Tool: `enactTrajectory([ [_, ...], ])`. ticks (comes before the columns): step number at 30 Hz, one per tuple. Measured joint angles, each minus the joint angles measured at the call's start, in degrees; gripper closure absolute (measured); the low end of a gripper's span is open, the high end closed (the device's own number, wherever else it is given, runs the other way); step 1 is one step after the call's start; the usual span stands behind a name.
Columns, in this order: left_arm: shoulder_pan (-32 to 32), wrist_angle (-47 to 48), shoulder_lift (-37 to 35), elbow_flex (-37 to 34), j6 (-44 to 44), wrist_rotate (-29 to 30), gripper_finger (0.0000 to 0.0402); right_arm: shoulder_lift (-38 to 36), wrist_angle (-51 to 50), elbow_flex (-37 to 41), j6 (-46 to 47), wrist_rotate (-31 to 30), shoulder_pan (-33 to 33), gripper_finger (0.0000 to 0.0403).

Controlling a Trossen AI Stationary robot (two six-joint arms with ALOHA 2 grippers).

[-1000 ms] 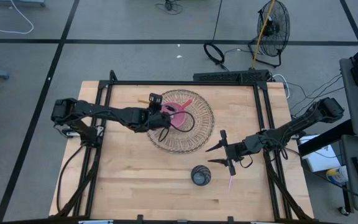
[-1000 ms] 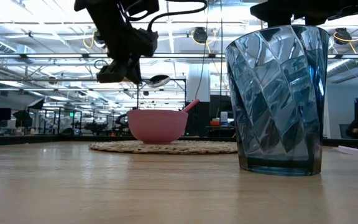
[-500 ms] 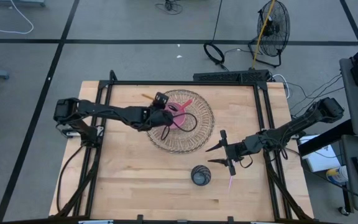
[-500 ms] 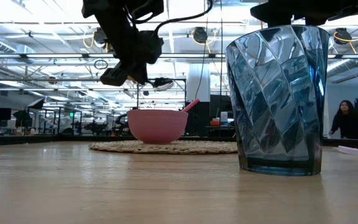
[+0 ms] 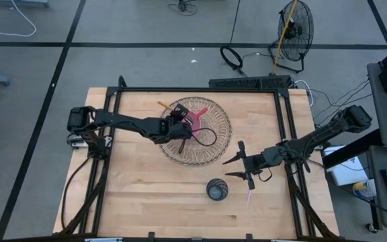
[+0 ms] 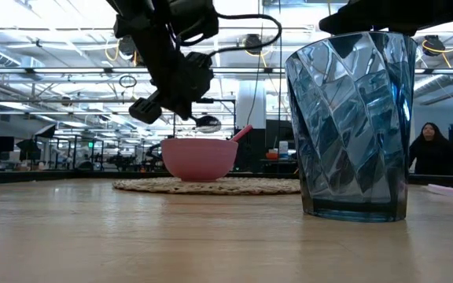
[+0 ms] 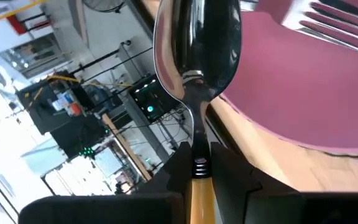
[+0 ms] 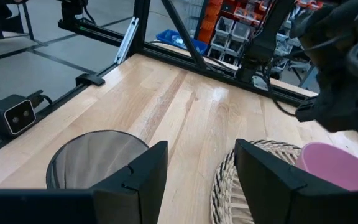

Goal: Pick & Place Utensil
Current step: Put the orange spoon into the pink bowl on the woven mat

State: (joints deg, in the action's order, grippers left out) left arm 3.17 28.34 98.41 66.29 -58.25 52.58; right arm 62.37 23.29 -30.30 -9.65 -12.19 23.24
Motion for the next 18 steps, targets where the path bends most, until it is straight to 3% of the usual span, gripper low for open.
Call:
enactTrajectory([
  [10, -1.0, 1.1, 1.7, 1.1, -8.0, 0.2, 0.0367, 0.0, -0.6, 0.0, 1.0, 0.0, 0.0, 0.0227],
  [18, -1.0, 3.4, 4.3, 1.1, -10.8, -1.4, 0.0349, 0.0, -1.8, 0.0, 1.9, 0.0, 0.0, 0.0227],
])
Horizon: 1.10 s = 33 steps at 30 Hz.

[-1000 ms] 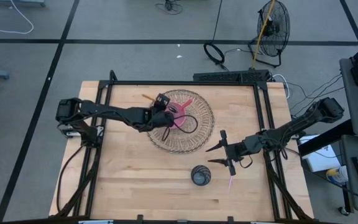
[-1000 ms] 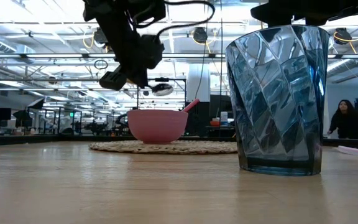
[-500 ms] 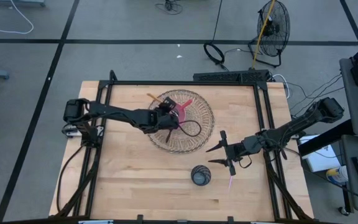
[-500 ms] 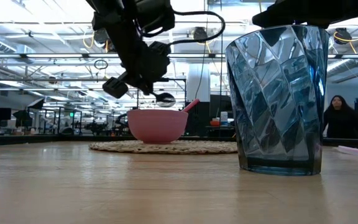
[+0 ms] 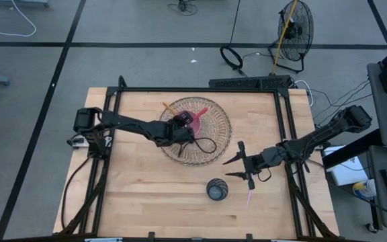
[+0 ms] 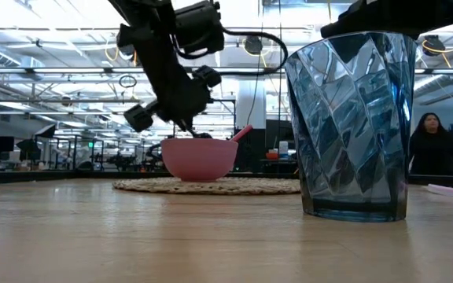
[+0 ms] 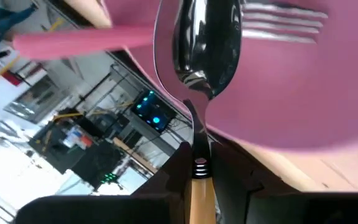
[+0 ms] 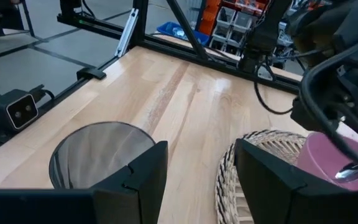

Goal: Pick & Place Utensil
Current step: Put the orange spoon into the pink bowl on the woven mat

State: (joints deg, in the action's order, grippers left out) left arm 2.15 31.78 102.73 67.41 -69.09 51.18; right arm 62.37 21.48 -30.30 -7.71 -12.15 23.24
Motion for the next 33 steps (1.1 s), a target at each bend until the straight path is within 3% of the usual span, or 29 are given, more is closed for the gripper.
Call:
enactTrajectory([
  [7, 0.0, -0.6, 2.3, 0.0, -3.3, 0.9, 0.0360, 0.0, -1.2, 0.0, 1.1, 0.2, 0.1, 0.0227],
  [17, -0.1, -1.9, 2.7, 0.0, -9.5, -0.1, 0.0341, 0.0, -1.7, 0.0, 1.1, 0.2, 0.1, 0.0227],
  [33, 0.0, -3.6, 2.7, 0.0, -6.4, -0.2, 0.0339, 0.0, 1.5, 2.3, 1.1, 0.2, 0.1, 0.0227],
])
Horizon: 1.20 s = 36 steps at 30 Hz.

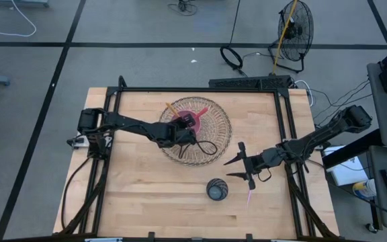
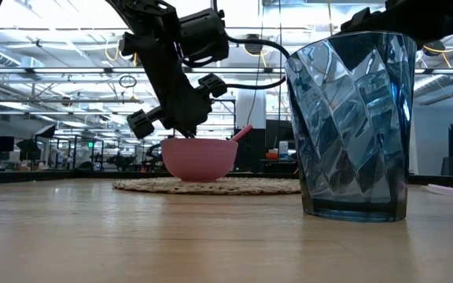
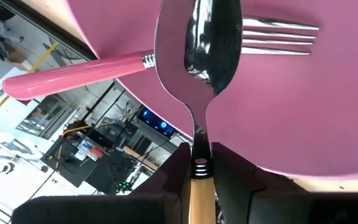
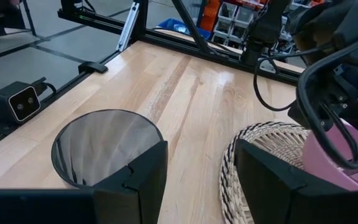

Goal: Pick & Place Utensil
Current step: Put the orange spoon into the pink bowl on the woven mat, then put the blue cup on the woven mat to the right of the pink bowl

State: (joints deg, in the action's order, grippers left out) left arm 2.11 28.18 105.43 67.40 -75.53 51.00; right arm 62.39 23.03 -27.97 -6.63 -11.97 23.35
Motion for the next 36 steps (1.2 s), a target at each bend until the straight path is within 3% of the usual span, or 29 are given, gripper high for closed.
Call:
enactTrajectory([
  [7, 0.0, 0.3, 0.0, 0.0, 2.4, -2.9, 0.0339, 0.0, 0.5, 0.0, 0.0, 0.0, 0.0, 0.0227],
  [25, 0.6, 0.4, 0.0, 0.0, 4.1, -3.0, 0.0334, 0.0, 2.0, 0.0, -0.1, 0.0, 0.0, 0.0227],
  [36, 0.5, 0.3, 0.0, 0.0, 3.9, -1.8, 0.0222, 0.0, 2.0, 0.0, 0.0, 0.0, 0.0, 0.0227],
])
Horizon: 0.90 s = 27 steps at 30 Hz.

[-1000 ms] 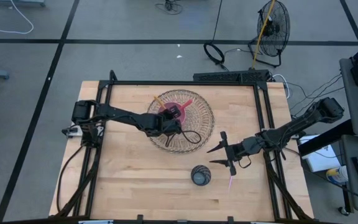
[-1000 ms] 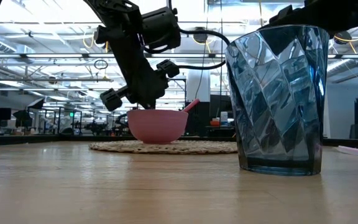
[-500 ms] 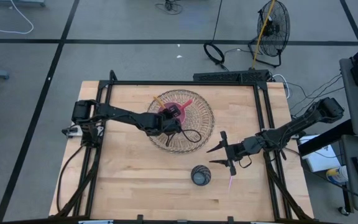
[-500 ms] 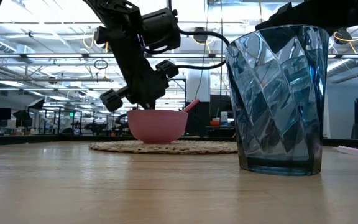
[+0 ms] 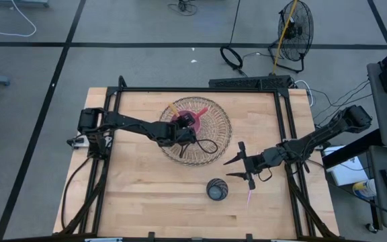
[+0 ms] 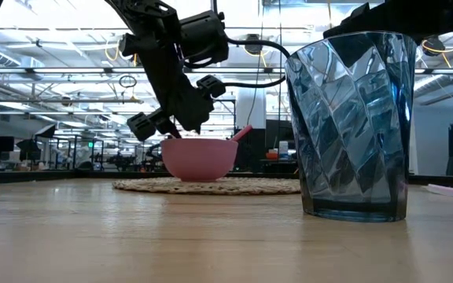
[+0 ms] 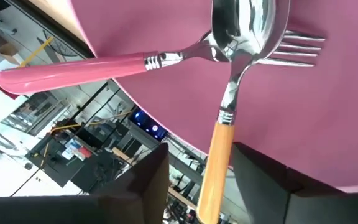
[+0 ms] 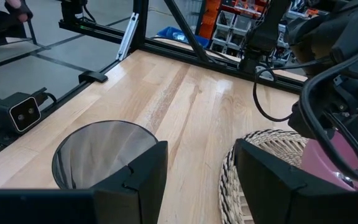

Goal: Pick & Place Utensil
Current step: Put the blue cup on the woven mat to the right of the pink bowl

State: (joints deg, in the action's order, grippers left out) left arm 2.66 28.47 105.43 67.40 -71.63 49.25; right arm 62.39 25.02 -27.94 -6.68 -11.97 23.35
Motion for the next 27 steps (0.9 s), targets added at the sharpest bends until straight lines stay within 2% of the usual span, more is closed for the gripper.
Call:
enactTrajectory([
  [4, 0.0, 0.0, 0.0, 0.0, -0.1, 0.6, 0.0212, 0.0, 0.0, 0.0, 0.0, 0.0, 0.0, 0.0227],
  [10, 0.0, -2.8, -0.7, 0.0, 0.2, 7.0, 0.0223, 0.0, 0.0, 0.0, 0.0, 0.0, 0.0, 0.0227],
  [18, -0.9, -8.8, -9.5, 0.0, 4.3, 8.3, 0.0231, 0.0, 0.5, 0.0, 0.0, 0.0, 0.0, 0.0227],
  [22, -2.7, -9.3, -15.6, 0.0, 10.6, 9.7, 0.0231, 0.0, 0.5, 0.0, 0.0, -0.1, 0.0, 0.0227],
  [27, -6.0, -9.1, -23.1, 0.0, 24.1, 8.6, 0.0231, 0.0, 1.0, 0.0, 0.0, -0.2, -0.1, 0.0227],
])
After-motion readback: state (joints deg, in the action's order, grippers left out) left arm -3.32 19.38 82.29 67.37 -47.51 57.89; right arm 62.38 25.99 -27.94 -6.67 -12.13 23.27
